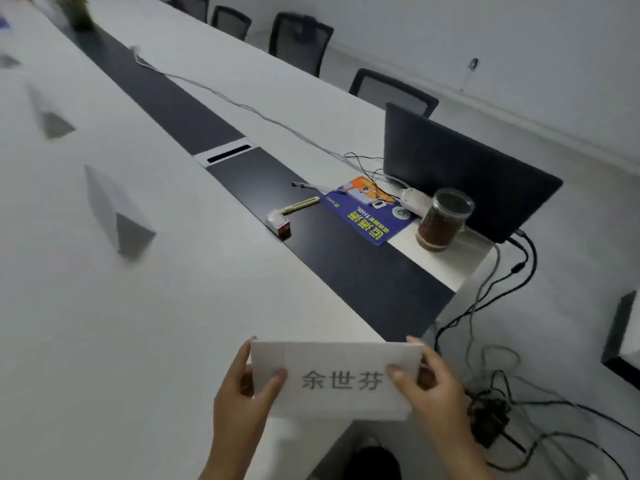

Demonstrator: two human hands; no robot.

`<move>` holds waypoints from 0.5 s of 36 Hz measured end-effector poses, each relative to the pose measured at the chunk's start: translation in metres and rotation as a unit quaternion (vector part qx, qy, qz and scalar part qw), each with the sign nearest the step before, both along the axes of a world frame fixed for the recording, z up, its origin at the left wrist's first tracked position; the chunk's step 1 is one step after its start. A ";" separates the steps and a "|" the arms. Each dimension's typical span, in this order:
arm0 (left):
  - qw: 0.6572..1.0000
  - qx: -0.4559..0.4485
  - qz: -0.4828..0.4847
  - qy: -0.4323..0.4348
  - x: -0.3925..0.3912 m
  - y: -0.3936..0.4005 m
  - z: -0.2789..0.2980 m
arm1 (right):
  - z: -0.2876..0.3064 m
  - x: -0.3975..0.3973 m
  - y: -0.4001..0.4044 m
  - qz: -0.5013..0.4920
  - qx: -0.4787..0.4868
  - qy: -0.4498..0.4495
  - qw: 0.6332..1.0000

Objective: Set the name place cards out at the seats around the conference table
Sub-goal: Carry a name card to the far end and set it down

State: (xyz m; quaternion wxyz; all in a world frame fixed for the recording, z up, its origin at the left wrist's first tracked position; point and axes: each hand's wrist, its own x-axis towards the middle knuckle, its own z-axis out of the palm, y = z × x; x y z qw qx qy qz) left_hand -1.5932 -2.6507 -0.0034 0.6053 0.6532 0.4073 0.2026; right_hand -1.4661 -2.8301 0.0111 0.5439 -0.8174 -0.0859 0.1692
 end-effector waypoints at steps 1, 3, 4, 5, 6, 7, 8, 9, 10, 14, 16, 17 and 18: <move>0.999 0.002 0.030 0.009 -0.001 0.005 -0.002 | -0.001 0.009 0.013 0.028 0.009 0.009 1.000; 0.995 0.006 0.094 0.021 -0.001 0.014 -0.007 | -0.003 0.026 0.037 0.087 0.025 0.028 0.995; 0.992 0.008 0.125 0.026 0.000 0.018 -0.008 | -0.004 0.034 0.049 0.116 0.026 0.039 0.992; 0.988 0.012 0.154 0.030 -0.001 0.021 -0.009 | -0.006 0.042 0.062 0.144 0.026 0.046 0.988; 0.983 0.016 0.181 0.032 -0.001 0.024 -0.011 | -0.010 0.050 0.074 0.168 0.028 0.049 0.984; 0.977 0.017 0.209 0.034 -0.002 0.027 -0.012 | -0.013 0.057 0.086 0.189 0.028 0.050 0.980; 0.971 0.017 0.235 0.038 -0.002 0.029 -0.012 | -0.015 0.064 0.098 0.213 0.029 0.052 0.975; 0.965 0.017 0.260 0.041 -0.003 0.029 -0.012 | -0.016 0.069 0.109 0.241 0.031 0.056 0.969; 0.958 0.020 0.283 0.046 -0.004 0.030 -0.013 | -0.017 0.074 0.120 0.270 0.031 0.058 0.961; 0.924 0.028 0.379 0.051 -0.009 0.023 -0.015 | -0.017 0.082 0.160 0.381 0.025 0.077 0.921; 0.908 0.029 0.414 0.053 -0.012 0.018 -0.014 | -0.020 0.082 0.177 0.436 0.022 0.075 0.897; 0.901 0.030 0.429 0.056 -0.015 0.015 -0.013 | -0.022 0.080 0.184 0.459 0.019 0.070 0.885; 0.894 0.031 0.443 0.058 -0.018 0.012 -0.012 | -0.023 0.076 0.190 0.479 0.019 0.067 0.875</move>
